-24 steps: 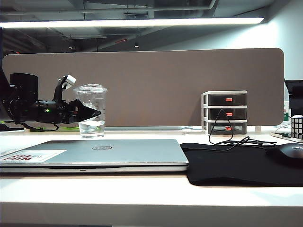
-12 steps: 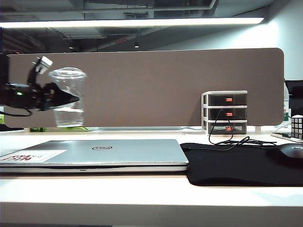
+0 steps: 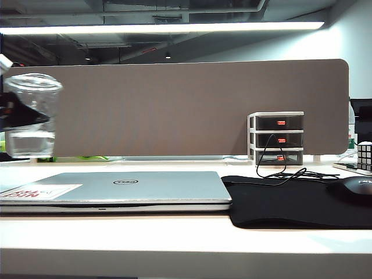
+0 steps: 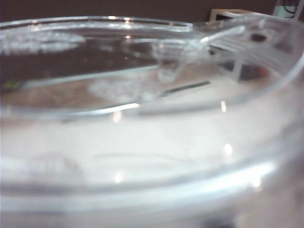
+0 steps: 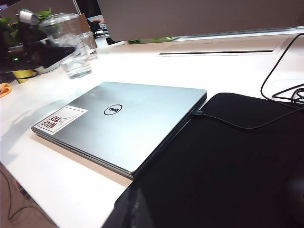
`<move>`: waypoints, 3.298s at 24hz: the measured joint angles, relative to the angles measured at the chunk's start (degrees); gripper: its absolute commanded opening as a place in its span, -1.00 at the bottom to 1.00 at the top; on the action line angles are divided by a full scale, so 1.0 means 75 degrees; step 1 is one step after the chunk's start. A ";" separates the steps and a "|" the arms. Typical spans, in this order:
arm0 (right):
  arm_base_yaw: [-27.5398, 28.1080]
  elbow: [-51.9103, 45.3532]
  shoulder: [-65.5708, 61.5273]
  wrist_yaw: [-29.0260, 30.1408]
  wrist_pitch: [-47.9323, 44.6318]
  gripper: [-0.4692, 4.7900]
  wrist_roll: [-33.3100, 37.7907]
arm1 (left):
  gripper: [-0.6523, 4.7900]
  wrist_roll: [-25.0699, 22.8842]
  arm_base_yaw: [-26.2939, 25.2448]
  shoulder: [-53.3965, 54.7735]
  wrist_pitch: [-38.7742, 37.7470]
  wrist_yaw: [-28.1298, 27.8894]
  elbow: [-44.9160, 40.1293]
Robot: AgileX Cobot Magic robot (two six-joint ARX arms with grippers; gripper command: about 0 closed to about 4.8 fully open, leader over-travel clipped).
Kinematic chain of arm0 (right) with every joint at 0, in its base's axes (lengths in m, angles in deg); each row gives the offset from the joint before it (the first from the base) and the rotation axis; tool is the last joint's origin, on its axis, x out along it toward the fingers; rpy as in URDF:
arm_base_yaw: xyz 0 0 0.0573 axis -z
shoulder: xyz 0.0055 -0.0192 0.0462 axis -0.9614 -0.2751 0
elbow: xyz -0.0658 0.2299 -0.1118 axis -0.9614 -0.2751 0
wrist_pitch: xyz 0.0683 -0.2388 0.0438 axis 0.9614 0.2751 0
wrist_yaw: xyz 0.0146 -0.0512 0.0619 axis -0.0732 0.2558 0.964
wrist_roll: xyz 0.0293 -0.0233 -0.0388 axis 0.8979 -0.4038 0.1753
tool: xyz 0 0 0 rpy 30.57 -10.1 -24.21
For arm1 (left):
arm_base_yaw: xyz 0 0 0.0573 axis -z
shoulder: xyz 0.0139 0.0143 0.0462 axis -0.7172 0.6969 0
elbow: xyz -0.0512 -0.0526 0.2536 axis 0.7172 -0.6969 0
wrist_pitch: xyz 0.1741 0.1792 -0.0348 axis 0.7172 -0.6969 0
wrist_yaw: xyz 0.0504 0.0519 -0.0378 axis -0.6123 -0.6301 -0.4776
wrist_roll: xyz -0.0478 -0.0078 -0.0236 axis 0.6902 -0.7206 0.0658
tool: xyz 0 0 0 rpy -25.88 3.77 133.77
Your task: Pick up the coffee cup and place it on the left side of the laptop.
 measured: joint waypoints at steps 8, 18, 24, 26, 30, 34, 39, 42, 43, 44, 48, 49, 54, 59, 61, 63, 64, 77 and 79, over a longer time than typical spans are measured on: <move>0.0000 0.0000 0.0000 0.0006 -0.0003 -0.82 0.0000 | 0.37 -0.0530 -0.0714 -0.1148 0.0254 -0.0469 -0.1658; 0.0000 0.0000 0.0000 0.0006 -0.0003 -0.82 0.0000 | 0.37 -0.0889 -0.0915 -0.1437 0.1568 -0.1749 -0.3308; 0.0000 0.0000 0.0000 0.0134 -0.0003 -0.82 0.0000 | 0.37 -0.0469 -0.0953 -0.1425 0.1784 -0.2416 -0.3398; -0.0003 0.0000 0.0000 0.0181 -0.0003 -0.82 -0.0003 | 0.37 -0.0385 -0.0953 -0.1419 0.1778 -0.2454 -0.3395; -0.0003 0.0000 0.0000 0.0189 -0.0003 -0.82 0.0000 | 0.37 0.0012 -0.0997 -0.1215 0.1967 -0.2530 -0.3392; -0.0003 0.0000 0.0000 0.0189 0.0000 -0.82 0.0000 | 0.37 0.0329 -0.1072 -0.0705 0.2433 -0.2588 -0.3395; -0.0003 0.0000 0.0000 0.0192 -0.0006 -0.82 -0.0003 | 0.37 0.0536 -0.1070 -0.0434 0.3372 -0.2588 -0.3395; -0.0003 0.0000 0.0000 0.0192 -0.0003 -0.82 0.0000 | 0.39 0.0557 -0.1070 -0.0434 0.3552 -0.2591 -0.3392; -0.0003 0.0000 0.0000 0.0192 -0.0003 -0.82 0.0000 | 0.39 0.0557 -0.1070 -0.0434 0.3552 -0.2591 -0.3392; -0.0003 0.0000 0.0000 0.0192 -0.0003 -0.82 0.0000 | 0.39 0.0551 -0.1070 -0.0434 0.3535 -0.2597 -0.3392; -0.0003 0.0000 0.0000 0.0192 -0.0006 -0.82 0.0000 | 0.39 0.0493 -0.1070 -0.0189 0.3555 -0.2617 -0.3389; -0.0003 0.0000 0.0000 0.0195 -0.0003 -0.82 0.0000 | 0.39 0.0495 -0.1070 -0.0102 0.3541 -0.2620 -0.3392; -0.0003 0.0000 0.0000 0.0195 -0.0003 -0.82 -0.0003 | 0.53 0.0495 -0.1070 0.0184 0.3797 -0.2623 -0.3389; -0.0003 0.0000 0.0000 0.0195 -0.0003 -0.82 0.0000 | 1.00 0.0510 -0.1070 0.0213 0.3891 -0.2649 -0.3392; -0.0003 0.0000 0.0000 0.0198 -0.0003 -0.82 0.0000 | 1.00 0.0519 -0.1067 0.0213 0.3893 -0.2640 -0.3392; -0.0003 0.0000 0.0000 0.0195 -0.0003 -0.83 0.0000 | 1.00 0.0530 -0.1070 0.0213 0.3896 -0.2527 -0.3395; -0.0003 0.0000 0.0000 0.0198 -0.0003 -0.82 0.0000 | 1.00 0.0530 -0.1070 0.0213 0.3896 -0.2445 -0.3395; -0.0003 0.0000 0.0000 0.0198 0.0000 -0.82 -0.0003 | 1.00 0.0877 -0.1673 -0.0254 0.4147 -0.2203 -0.4202; -0.0003 0.0000 0.0000 0.0198 -0.0003 -0.82 0.0000 | 1.00 0.1020 -0.1690 -0.0493 0.4150 -0.2226 -0.4322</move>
